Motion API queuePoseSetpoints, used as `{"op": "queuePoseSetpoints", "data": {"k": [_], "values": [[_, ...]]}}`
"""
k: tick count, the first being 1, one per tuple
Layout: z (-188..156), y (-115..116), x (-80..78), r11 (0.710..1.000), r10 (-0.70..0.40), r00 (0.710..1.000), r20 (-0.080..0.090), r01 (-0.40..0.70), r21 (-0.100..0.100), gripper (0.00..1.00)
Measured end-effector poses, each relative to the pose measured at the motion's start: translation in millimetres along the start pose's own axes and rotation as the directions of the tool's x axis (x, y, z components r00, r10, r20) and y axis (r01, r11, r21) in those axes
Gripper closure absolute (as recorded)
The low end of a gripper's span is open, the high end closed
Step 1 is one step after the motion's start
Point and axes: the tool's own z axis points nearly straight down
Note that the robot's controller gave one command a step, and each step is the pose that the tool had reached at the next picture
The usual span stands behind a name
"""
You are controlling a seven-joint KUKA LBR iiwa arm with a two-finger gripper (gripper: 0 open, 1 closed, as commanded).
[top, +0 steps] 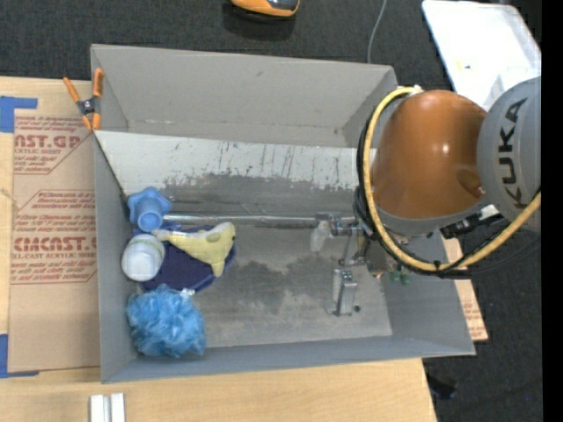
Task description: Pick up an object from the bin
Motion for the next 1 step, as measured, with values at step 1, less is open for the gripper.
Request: {"op": "queuePoseSetpoints", "data": {"k": [1], "values": [[-4.0, 0.0, -1.2, 1.0, 0.0, 1.0, 0.008, 0.0, 0.0, 0.0]]}}
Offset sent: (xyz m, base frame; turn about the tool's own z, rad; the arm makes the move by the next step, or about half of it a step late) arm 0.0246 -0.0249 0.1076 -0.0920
